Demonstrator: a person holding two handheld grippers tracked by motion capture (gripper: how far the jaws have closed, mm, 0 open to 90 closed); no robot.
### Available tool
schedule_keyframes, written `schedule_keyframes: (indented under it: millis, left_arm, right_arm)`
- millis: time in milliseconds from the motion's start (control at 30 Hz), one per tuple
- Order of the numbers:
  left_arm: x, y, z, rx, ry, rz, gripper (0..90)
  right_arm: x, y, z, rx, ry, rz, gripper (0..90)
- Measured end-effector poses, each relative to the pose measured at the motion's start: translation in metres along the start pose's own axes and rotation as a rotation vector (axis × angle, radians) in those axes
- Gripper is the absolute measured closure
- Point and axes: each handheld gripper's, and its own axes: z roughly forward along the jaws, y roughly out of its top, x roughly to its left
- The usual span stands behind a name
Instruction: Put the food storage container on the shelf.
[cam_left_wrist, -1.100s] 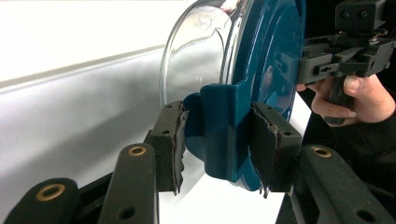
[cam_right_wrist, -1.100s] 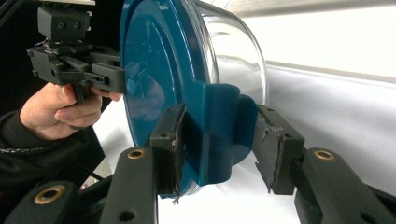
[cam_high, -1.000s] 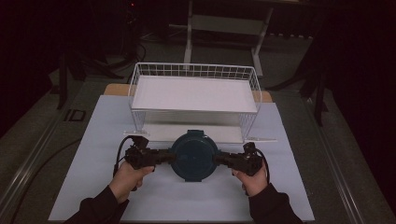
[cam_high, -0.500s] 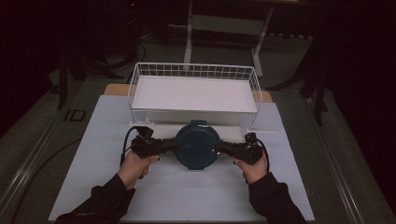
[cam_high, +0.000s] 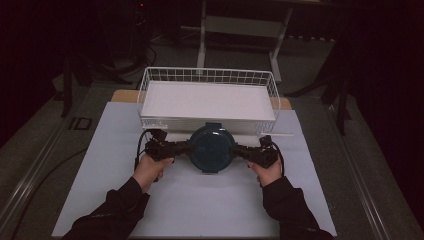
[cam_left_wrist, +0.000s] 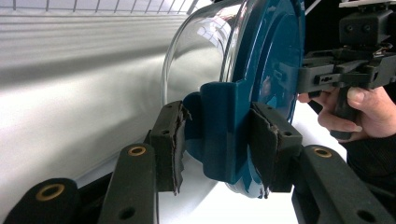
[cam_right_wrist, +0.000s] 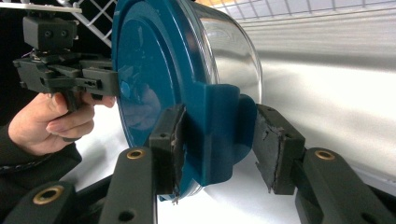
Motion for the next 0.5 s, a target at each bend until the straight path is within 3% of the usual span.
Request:
schedule_keyframes:
  millis: [200, 233, 300, 500]
  left_arm:
    - [0.011, 0.001, 0.004, -0.004, 0.005, 0.016, 56.8]
    - [0.014, 0.0, 0.007, -0.017, 0.01, -0.012, 56.8]
    - [0.015, 0.0, 0.008, -0.025, 0.01, -0.024, 56.7]
    - [0.023, -0.001, 0.014, -0.022, 0.016, -0.013, 56.5]
  right_arm:
    - [-0.005, -0.001, 0.006, -0.004, -0.01, 0.004, 55.0]
    - [-0.008, 0.0, 0.011, -0.009, -0.019, 0.007, 54.9]
    - [-0.009, 0.001, 0.013, -0.012, -0.028, 0.0, 54.9]
    - [-0.014, 0.0, 0.017, -0.016, -0.047, 0.006, 54.8]
